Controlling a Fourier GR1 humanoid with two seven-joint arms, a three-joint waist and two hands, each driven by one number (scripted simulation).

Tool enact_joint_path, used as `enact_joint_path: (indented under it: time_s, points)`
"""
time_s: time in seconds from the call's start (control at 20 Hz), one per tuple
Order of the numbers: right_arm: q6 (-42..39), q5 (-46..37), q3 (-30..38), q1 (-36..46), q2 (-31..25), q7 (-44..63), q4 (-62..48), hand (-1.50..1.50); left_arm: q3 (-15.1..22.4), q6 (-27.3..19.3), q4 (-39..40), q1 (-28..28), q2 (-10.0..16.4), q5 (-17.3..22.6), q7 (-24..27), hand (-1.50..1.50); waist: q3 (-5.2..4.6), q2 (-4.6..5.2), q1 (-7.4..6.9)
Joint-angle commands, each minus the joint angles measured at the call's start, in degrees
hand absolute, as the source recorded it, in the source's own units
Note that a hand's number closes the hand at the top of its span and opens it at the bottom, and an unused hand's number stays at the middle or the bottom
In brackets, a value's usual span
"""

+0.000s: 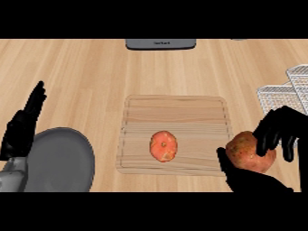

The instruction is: Pick the sweet potato from the cutting board and place it in the tiered basket

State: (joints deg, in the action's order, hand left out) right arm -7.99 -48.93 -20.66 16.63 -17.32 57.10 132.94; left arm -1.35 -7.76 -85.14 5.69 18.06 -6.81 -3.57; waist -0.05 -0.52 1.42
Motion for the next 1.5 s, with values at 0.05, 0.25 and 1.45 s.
enact_joint_path:
  time_s: [0.05, 0.25, 1.45]
  points:
    - [-11.65, 3.61, 10.59, 5.63, -6.81, 4.24, 6.69, 1.5, -1.92, 2.37, 1.01, 1.06, 1.34, 1.61, 0.54, 0.0, -0.02, 0.34, -0.91]
    - [-18.02, 15.37, 21.44, 8.37, -7.95, 1.56, 6.33, 1.5, -0.53, 1.76, 1.29, 1.11, 0.01, -0.25, 0.82, 0.0, 0.01, 0.35, -0.79]
    - [-9.69, 4.76, 39.21, 7.86, -30.18, -42.46, -38.41, 1.5, -1.47, 2.95, -2.11, 2.02, -1.76, -2.09, -2.31, 0.0, 0.08, 0.57, -1.78]
